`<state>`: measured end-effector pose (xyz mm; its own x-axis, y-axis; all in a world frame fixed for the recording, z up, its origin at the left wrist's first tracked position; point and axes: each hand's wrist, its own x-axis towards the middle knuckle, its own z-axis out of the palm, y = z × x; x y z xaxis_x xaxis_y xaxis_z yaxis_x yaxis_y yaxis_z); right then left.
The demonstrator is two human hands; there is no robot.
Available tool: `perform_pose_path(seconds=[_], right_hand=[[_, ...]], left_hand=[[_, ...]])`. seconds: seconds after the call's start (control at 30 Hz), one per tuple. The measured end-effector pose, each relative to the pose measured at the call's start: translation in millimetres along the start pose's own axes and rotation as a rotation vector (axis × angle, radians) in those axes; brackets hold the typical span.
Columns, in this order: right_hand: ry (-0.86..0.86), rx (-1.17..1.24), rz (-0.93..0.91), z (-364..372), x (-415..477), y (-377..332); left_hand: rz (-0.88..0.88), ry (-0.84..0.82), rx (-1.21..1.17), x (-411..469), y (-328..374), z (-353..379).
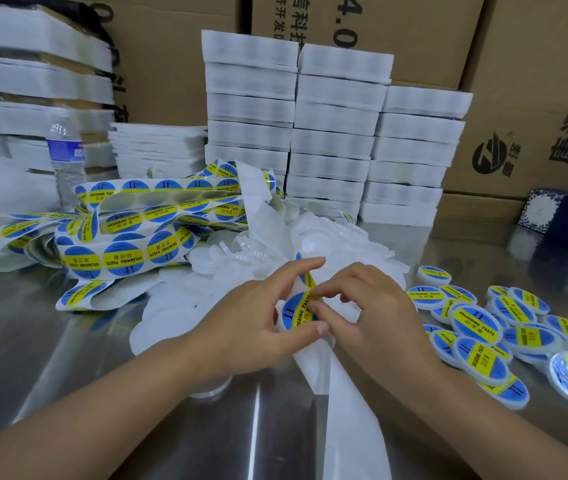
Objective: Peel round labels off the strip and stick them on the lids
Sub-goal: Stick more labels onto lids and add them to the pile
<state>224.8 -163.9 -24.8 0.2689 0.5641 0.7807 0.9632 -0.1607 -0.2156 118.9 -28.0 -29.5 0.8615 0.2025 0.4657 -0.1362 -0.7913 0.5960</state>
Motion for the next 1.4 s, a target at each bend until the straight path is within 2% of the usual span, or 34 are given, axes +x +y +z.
perform_pose_path(seconds=[0.27, 0.43, 0.5, 0.6, 0.8, 0.97, 1.1, 1.4], right_hand=[[-0.014, 0.022, 0.013, -1.1, 0.4, -0.7], [-0.062, 0.073, 0.023, -0.4, -1.4, -2.1], [-0.142, 0.114, 0.019, 1.2, -4.2, -3.9], [-0.256, 0.164, -0.021, 3.5, -7.4, -7.9], [-0.334, 0.191, -0.054, 4.2, -9.3, -13.7], [-0.406, 0.242, 0.008, 3.5, -10.2, -14.6], [-0.368, 0.366, 0.066, 1.3, -10.0, -18.1], [-0.272, 0.493, 0.105, -5.9, -6.5, -19.2]], left_hand=[[-0.009, -0.007, 0.011, 0.2, 0.7, 0.1], [-0.112, -0.009, -0.423, 2.7, 1.1, 2.7], [-0.185, 0.025, -0.486, 6.5, 1.2, 3.0], [-0.218, 0.066, -0.398, 10.7, -5.1, 5.4], [-0.304, 0.101, -0.328, 14.9, -10.1, 0.6], [-0.392, 0.143, -0.405, 16.8, -11.1, -3.6], [-0.482, 0.17, -0.45, 18.3, -12.0, -8.0], [-0.494, 0.223, -0.46, 19.0, -13.8, -7.1]])
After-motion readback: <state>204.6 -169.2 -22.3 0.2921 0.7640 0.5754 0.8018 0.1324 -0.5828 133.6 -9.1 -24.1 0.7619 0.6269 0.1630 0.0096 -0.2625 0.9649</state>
